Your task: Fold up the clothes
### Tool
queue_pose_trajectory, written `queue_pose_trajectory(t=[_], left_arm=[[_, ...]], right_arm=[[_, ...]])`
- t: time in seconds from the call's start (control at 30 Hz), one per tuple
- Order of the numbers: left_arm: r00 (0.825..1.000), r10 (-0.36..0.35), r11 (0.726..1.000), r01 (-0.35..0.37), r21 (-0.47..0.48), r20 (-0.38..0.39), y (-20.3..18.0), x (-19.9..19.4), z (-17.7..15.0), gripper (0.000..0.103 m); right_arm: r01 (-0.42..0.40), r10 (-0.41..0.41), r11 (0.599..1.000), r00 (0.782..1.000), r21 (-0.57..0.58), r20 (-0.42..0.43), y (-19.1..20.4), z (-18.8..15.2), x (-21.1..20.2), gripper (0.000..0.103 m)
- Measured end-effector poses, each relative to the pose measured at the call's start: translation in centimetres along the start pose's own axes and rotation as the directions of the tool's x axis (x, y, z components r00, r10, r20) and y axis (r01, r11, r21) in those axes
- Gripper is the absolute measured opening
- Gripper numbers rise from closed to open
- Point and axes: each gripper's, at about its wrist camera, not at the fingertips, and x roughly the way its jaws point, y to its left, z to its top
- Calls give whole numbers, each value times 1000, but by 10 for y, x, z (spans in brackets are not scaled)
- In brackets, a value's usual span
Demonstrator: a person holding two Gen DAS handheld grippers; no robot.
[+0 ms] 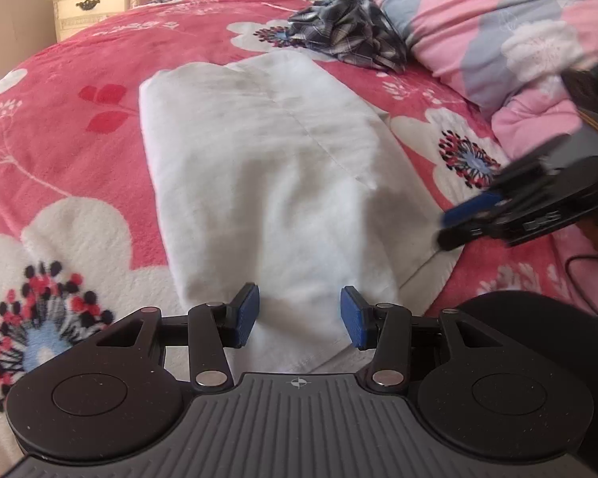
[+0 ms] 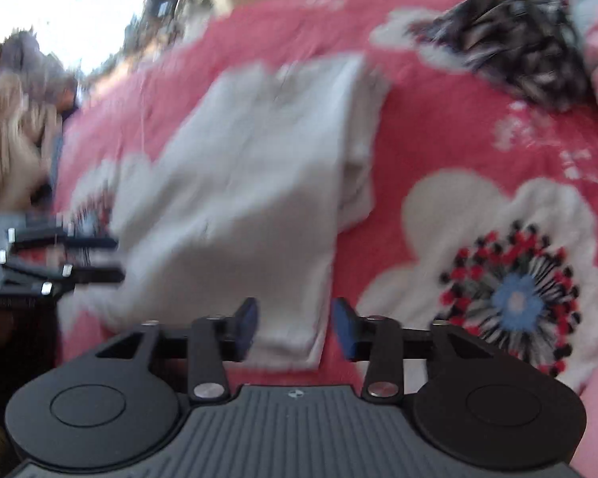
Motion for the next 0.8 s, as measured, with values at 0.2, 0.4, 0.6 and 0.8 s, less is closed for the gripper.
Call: queue_pose_trajectory(t=[0.2,0.4,0.6,0.8], left_arm=[[994,2,961,28,-275,106,64,-9,44,65],[990,-52,878,107,-467,130,130,44,74,68],[980,-137,873,188,-451,144,150,88,87,55],[960,-205,859,271,-434,193,167,120,100,54]], right_arm=[[-142,99,956,980,256,173,-53,64,37,71],[-210,176,906,977,367,123,-86,78,103,71],[-347,288,852,936,392,201,-107,101,135,73],[-407,355,852,911,330,207,-112,120,151,66]])
